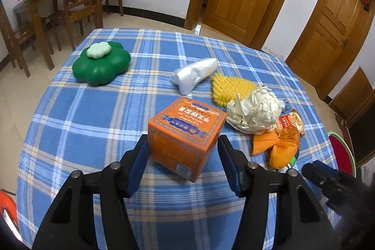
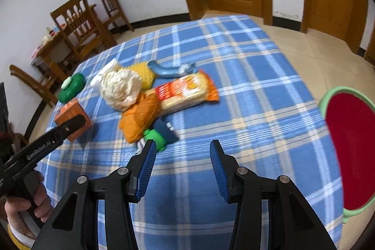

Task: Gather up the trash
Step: 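Grasp the orange box with the left gripper while the right gripper grasps the green-capped toy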

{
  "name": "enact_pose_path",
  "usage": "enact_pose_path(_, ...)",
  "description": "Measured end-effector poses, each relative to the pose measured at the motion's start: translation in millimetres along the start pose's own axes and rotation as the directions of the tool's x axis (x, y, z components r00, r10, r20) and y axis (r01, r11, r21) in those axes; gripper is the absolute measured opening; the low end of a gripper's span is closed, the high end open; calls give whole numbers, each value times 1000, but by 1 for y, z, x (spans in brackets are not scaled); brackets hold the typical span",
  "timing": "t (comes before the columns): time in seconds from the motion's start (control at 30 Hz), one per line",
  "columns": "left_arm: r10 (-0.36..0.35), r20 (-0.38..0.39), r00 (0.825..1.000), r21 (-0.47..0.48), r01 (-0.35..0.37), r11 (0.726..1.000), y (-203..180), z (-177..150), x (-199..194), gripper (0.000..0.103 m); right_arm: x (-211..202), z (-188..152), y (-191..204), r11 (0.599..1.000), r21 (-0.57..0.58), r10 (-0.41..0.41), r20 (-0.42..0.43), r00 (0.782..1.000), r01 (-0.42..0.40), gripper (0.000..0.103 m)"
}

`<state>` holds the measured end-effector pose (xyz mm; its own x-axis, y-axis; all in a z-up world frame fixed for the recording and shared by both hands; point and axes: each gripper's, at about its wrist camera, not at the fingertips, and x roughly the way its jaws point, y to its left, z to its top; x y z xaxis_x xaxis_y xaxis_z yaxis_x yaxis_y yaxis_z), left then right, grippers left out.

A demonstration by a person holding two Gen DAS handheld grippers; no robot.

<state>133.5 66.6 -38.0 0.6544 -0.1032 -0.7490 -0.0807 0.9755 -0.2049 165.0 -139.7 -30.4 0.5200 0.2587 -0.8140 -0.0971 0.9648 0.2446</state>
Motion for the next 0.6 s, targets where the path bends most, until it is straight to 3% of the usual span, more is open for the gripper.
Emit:
enact_pose_path(0.17, 6, 10, 1000, -10, -6, 1000, 7, -1, -3, 57, 12, -1, 15, 999, -45, 8, -28, 1000, -9, 50)
enact_pose_path(0.33, 4, 12, 1000, -15, -4, 1000, 9, -2, -4, 57, 21, -2, 26, 997, -79, 15, -42, 999, -18, 57)
enact_pose_path(0.6, 3, 12, 1000, -16, -3, 1000, 9, -2, -4, 57, 27, -2, 35, 992, -124, -21, -6, 1000, 20, 57)
